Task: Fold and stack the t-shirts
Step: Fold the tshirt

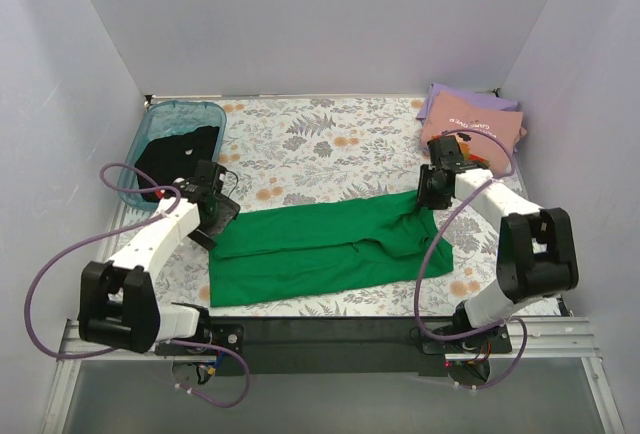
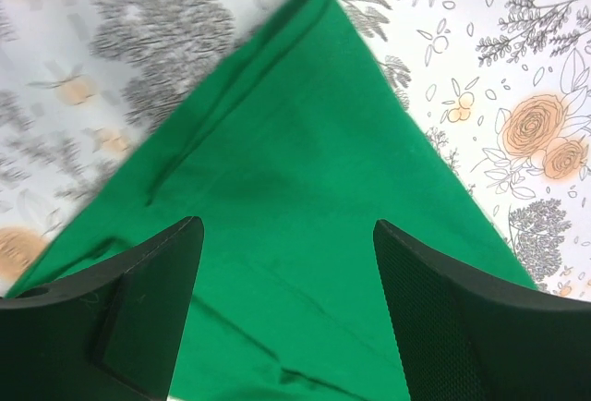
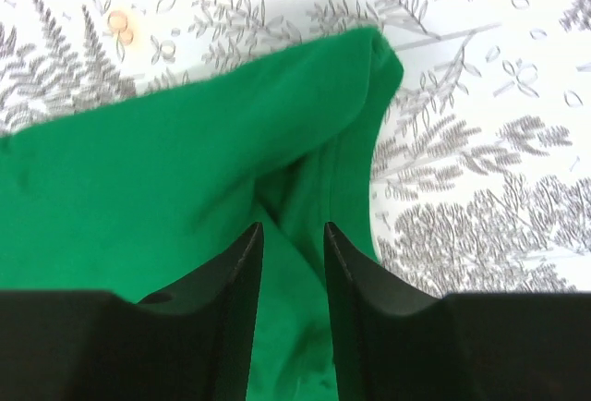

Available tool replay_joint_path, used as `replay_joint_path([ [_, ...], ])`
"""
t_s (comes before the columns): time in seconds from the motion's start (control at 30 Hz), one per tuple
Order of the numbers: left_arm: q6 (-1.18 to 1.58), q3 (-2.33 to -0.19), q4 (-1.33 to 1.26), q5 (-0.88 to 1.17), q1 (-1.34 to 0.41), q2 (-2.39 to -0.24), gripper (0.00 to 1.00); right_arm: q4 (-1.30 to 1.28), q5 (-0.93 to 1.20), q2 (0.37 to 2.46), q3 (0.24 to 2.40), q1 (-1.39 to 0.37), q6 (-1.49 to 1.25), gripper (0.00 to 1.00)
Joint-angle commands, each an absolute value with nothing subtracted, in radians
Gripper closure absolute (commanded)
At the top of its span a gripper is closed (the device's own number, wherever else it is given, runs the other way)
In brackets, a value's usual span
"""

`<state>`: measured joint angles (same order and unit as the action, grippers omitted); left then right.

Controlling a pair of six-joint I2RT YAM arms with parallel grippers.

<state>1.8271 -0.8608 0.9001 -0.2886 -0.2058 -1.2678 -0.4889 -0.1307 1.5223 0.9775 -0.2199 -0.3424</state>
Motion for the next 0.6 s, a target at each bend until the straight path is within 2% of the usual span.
replay_joint_path([
  [0.0,1.746,-0.854,0.758,-0.212,-0.207,-1.333,0.26,-0.413,-0.098,1.609,1.058,-0.198,-0.304,0.62],
  [0.17,1.764,-0.821,0.698,-0.258,-0.207,-1.414,0.26,-0.348,-0.054,1.758,1.191,-0.166,-0.282,0.64],
  [0.3,1.842,-0.798,0.748,-0.334,-0.206,-1.462,0.26,-0.348,-0.017,1.88,1.276,-0.141,-0.264,0.65],
  [0.47,1.89,-0.772,0.791,-0.376,-0.204,-1.491,0.26,-0.354,0.038,1.916,1.324,-0.132,-0.229,0.65],
  [0.57,1.905,-0.764,0.807,-0.388,-0.202,-1.493,0.25,-0.364,0.06,1.856,1.299,-0.13,-0.219,0.63],
])
